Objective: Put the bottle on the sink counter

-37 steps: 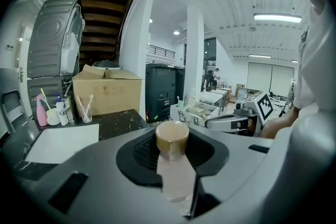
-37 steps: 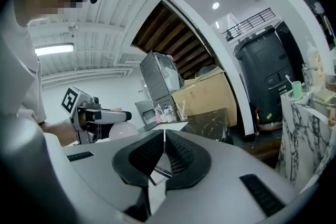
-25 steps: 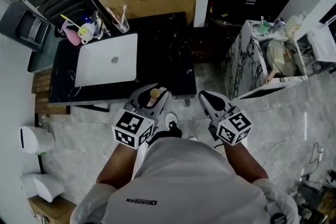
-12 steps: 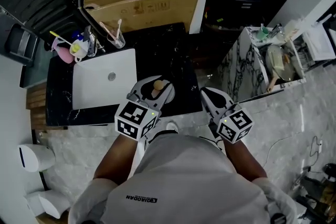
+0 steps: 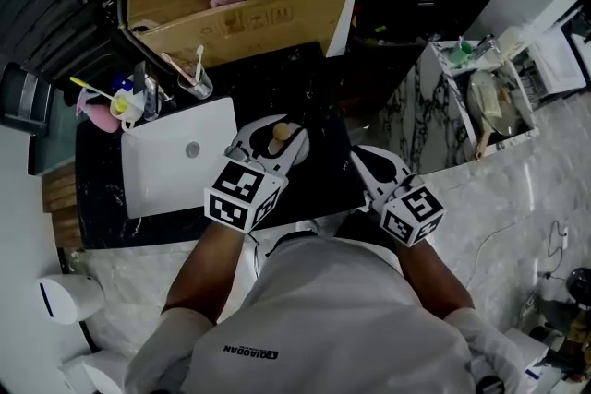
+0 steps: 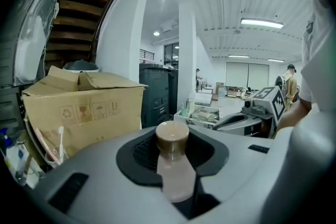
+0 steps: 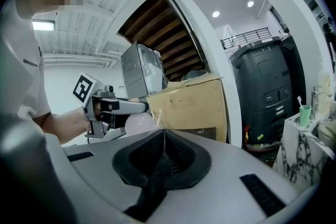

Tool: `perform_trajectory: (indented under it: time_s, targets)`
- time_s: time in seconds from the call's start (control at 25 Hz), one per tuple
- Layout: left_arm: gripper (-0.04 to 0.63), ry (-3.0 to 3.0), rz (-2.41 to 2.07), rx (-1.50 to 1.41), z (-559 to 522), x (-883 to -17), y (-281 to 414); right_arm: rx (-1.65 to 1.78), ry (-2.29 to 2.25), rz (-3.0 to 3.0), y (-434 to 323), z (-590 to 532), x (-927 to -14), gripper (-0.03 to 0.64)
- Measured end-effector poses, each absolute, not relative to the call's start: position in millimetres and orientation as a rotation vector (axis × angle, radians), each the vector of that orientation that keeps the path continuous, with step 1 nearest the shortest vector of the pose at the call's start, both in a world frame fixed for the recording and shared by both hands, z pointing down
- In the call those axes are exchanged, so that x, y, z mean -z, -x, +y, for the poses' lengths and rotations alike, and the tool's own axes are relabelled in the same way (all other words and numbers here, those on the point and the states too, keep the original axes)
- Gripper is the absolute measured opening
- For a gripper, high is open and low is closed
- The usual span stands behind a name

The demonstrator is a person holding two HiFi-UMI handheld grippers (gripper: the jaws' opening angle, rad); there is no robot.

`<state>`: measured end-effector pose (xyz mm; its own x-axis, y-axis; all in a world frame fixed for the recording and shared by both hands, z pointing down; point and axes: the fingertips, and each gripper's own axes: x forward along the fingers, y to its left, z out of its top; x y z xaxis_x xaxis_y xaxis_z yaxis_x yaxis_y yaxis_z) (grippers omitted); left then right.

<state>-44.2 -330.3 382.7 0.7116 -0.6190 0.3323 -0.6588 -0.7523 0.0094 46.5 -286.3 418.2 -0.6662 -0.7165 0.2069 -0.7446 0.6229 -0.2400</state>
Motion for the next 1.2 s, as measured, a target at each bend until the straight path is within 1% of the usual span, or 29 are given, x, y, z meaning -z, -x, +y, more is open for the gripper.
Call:
perform_trajectory:
  time_s: [0.24,0.48,0.76,1.2]
  targets:
    - [0.121,-2.771,-1.110,-0.473,-387.1,-391.4,38.7,-0.445,-1.197,-2.744,-47.8,-327.0,-420.3,0.041]
    - [0.121,-2.740,-1.170,-0.527,-445.9,-410.4,19.3,-0.459,-1.114,-2.761,-49.0,-362.3,-423.9,0.043]
    - [0.121,-2.658,-1.234,-0.553,-516.2,-440.5,3.2,-0.492,-1.091,-2.758,-71.6,-405.2,-436.7,0.041]
    - [0.121,-2.597,-1.304,-0.580,-584.8,-487.9,-5.9,-0.570,-1.021,-2.769,-76.7,-452.2,-465.8,0.041]
